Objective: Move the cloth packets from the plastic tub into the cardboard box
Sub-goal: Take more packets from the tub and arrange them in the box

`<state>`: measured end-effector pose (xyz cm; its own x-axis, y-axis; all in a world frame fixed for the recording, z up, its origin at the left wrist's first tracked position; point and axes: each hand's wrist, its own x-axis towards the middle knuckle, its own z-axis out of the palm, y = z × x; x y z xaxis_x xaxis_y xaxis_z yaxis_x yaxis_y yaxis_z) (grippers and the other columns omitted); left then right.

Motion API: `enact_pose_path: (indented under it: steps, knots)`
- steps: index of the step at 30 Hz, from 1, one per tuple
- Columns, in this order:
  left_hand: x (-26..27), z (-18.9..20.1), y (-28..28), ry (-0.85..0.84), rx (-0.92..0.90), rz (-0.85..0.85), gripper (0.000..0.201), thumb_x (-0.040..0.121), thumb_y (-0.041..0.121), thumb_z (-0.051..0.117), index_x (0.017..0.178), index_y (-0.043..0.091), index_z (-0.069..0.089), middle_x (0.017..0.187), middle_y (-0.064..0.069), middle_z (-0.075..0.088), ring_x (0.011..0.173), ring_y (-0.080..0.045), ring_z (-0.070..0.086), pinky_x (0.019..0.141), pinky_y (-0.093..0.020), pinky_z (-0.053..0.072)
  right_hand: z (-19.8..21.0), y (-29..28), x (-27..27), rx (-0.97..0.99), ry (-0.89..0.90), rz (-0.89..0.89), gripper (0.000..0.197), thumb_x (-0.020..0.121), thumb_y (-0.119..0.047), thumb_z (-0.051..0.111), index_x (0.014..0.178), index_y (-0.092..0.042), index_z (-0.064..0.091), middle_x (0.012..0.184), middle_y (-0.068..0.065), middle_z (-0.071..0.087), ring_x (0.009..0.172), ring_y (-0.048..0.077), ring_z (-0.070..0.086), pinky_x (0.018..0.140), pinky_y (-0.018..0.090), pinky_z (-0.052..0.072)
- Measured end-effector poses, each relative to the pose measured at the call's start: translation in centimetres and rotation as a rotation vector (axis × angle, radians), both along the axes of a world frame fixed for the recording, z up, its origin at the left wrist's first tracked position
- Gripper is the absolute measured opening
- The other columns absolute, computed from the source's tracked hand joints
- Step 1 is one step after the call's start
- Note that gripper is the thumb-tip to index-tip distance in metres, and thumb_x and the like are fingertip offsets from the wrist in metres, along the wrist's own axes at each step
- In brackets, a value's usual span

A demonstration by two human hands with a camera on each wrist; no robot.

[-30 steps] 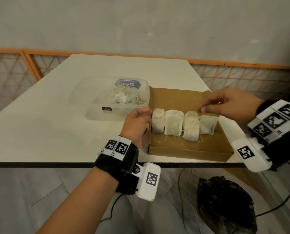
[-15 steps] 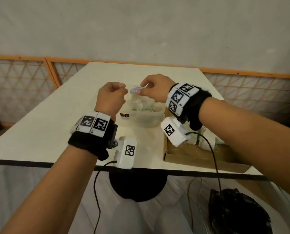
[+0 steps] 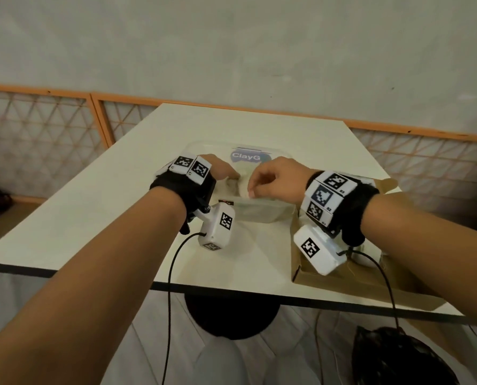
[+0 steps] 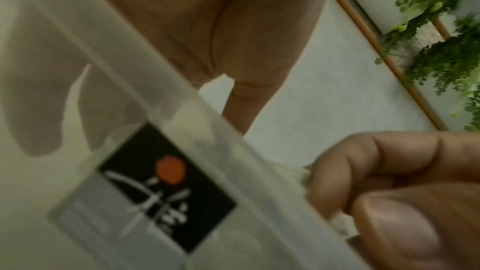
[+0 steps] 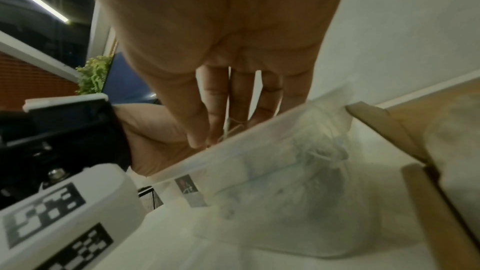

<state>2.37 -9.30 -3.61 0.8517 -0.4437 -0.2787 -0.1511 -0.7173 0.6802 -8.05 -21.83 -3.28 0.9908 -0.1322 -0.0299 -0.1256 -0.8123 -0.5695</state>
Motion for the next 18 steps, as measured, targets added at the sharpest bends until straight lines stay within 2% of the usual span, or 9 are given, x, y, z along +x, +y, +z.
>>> enact_pose_path:
  steps: [3,5,7,9,12,15,16,18]
  knots:
    - [0.4,-0.1,0.0,0.044,-0.063,0.031,0.039,0.082,0.038,0.071,0.105,0.007,0.064,0.112,-0.009,0.064,0.104,-0.025,0.06,0.095,-0.032,0.047,-0.2,-0.6,0.2,0.119,-0.015,-0.065,0.025,0.076,-0.014,0.072,0.096,-0.021,0.059,0.085,0.0,0.062,0.081,0.016,0.058,0.087,0.038,0.05]
    - [0.9,-0.1,0.1,0.081,-0.16,0.078,0.039,0.083,0.032,0.07,0.111,0.005,0.061,0.115,-0.011,0.062,0.103,-0.026,0.06,0.094,-0.037,0.05,0.0,-1.1,0.5,0.248,-0.074,-0.157,0.028,0.078,-0.008,0.068,0.102,-0.018,0.057,0.089,0.006,0.064,0.081,0.021,0.062,0.084,0.042,0.055]
    - [1.6,0.0,0.5,0.16,-0.288,0.159,0.031,0.085,0.024,0.069,0.108,0.006,0.059,0.118,-0.011,0.061,0.097,-0.028,0.062,0.088,-0.04,0.053,0.6,-1.8,1.1,0.306,-0.169,-0.26,0.018,0.081,-0.006,0.062,0.095,-0.017,0.058,0.087,0.009,0.066,0.081,0.024,0.066,0.08,0.043,0.057]
    - [2.1,0.2,1.0,0.142,-0.338,0.233,0.033,0.087,0.017,0.065,0.116,0.002,0.058,0.119,-0.015,0.06,0.107,-0.033,0.061,0.092,-0.043,0.052,1.1,-2.5,2.0,0.147,-0.182,-0.307,0.01,0.083,-0.007,0.057,0.087,-0.016,0.061,0.086,0.008,0.067,0.086,0.027,0.067,0.082,0.043,0.056]
    - [2.6,-0.1,1.6,0.013,-0.314,0.306,0.041,0.09,0.013,0.056,0.127,-0.005,0.052,0.131,-0.021,0.054,0.12,-0.036,0.054,0.097,-0.047,0.048,1.3,-2.5,3.2,-0.367,0.051,-0.186,0.021,0.088,-0.012,0.051,0.097,-0.008,0.07,0.105,0.01,0.069,0.099,0.026,0.062,0.088,0.033,0.051]
    - [3.1,-0.8,1.8,0.012,-0.352,0.343,0.041,0.091,0.011,0.052,0.128,-0.006,0.051,0.133,-0.024,0.053,0.121,-0.037,0.053,0.098,-0.047,0.048,0.7,-1.6,3.7,-0.615,0.297,0.036,0.027,0.09,-0.012,0.048,0.107,-0.017,0.069,0.115,0.001,0.065,0.099,0.021,0.059,0.074,0.014,0.045]
    - [3.3,-0.9,1.8,0.024,-0.372,0.358,0.041,0.091,0.011,0.052,0.128,-0.006,0.051,0.133,-0.024,0.053,0.121,-0.037,0.053,0.097,-0.047,0.048,0.4,-1.3,3.9,-0.667,0.38,0.093,0.029,0.091,-0.014,0.048,0.112,-0.02,0.067,0.119,-0.001,0.062,0.102,0.019,0.058,0.074,0.013,0.043]
    - [3.4,-1.0,1.7,0.034,-0.447,0.398,0.041,0.09,0.01,0.052,0.127,-0.005,0.052,0.131,-0.023,0.054,0.12,-0.037,0.054,0.096,-0.047,0.049,-0.5,-1.1,4.4,-0.738,0.5,0.181,0.033,0.093,-0.024,0.048,0.124,-0.022,0.059,0.138,0.0,0.049,0.124,0.021,0.048,0.095,0.029,0.039]
